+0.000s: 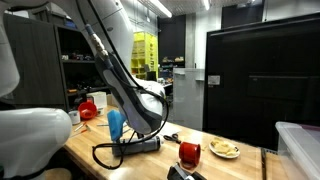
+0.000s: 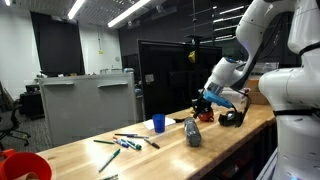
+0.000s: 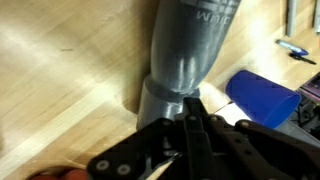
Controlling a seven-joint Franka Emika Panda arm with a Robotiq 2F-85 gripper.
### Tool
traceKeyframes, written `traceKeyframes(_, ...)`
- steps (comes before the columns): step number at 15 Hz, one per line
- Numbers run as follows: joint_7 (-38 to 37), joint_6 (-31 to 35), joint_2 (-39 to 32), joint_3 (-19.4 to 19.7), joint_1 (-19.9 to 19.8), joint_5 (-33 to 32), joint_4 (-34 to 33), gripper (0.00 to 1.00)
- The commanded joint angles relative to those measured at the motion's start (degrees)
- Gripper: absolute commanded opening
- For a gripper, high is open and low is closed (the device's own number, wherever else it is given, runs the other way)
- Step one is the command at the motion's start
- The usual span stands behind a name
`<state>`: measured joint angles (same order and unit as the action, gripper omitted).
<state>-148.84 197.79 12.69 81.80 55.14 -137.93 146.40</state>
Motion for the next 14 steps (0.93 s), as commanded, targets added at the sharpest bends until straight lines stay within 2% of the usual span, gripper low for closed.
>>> traceKeyframes(1,0.0,0.7,-1.4,-6.6,-6.0,5.7,-0.1,0.0)
traceKeyframes(4,0.0,1.0,-1.7,-9.2,-12.1,6.9,-0.5,0.0)
traceKeyframes(6,0.0,1.3,-5.1,-11.6,-17.9,7.1,-1.7,0.0)
traceKeyframes(8,-1.5,0.9,-5.6,-12.8,-21.5,4.6,-2.0,0.0)
traceKeyframes(12,-1.4,0.9,-7.5,-15.6,-25.1,2.1,-1.5,0.0)
traceKeyframes(14,-1.2,0.9,-7.8,-19.1,-27.6,2.9,-2.3,0.0)
